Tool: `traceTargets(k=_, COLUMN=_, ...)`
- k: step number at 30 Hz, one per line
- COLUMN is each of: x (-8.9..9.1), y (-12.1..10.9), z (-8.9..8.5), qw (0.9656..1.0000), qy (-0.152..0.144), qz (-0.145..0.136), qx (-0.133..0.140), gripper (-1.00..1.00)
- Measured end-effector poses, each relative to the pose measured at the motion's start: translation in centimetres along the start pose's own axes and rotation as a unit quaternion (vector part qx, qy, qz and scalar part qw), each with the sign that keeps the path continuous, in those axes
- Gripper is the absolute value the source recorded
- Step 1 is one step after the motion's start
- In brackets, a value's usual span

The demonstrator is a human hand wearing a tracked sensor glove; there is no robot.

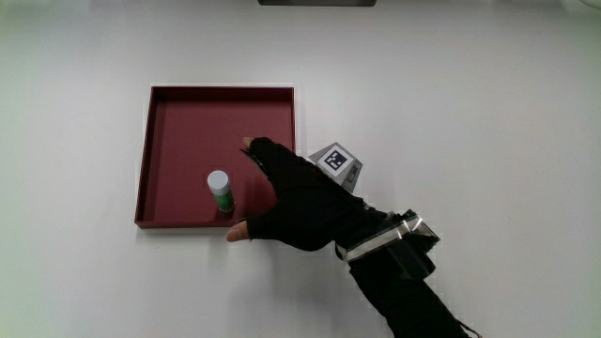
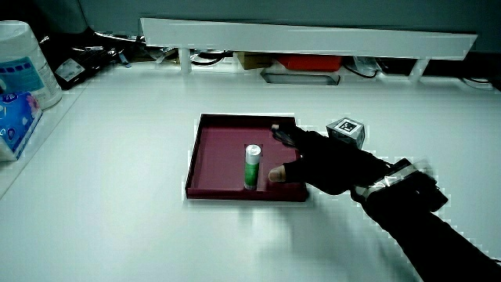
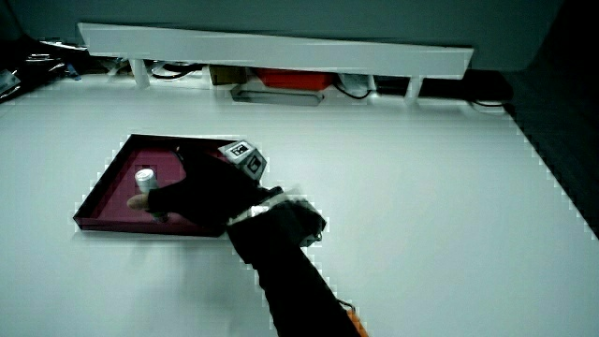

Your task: Pick glue stick

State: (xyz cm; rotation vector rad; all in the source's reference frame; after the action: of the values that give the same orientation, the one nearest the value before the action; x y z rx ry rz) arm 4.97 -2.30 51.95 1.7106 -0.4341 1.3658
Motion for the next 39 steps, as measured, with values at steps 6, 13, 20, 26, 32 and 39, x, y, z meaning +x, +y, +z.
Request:
traceTargets(k=6, x=0.5, y=1.1, z=-0.8, qw=1.0000, qy=0.006, qz=0.003, qx=-0.003, gripper=0.00)
traceTargets(k=13, x=0.6, y=1.9, z=-1.7, qw=0.9998, qy=0.019, qz=0.000, qx=-0.008, gripper=0.00)
traceTargets(k=20, x=1.2, y=2.3, z=-2.0, qw=0.9996, qy=0.029, qz=0.004, qx=0.000, gripper=0.00)
traceTargets(k=26, x=1.6, y=2.1, z=-2.0, qw=0.9976, qy=0.049, qz=0.027, qx=0.040, gripper=0.15)
traceTargets(k=32, x=2.1, y=1.9, z=-2.0, qw=0.9934, qy=0.069, qz=0.041, qx=0.082, gripper=0.32)
traceTargets(k=39, x=2.6, y=1.7, z=-2.0, qw=0.9881, qy=0.089, qz=0.048, qx=0.116, gripper=0.53)
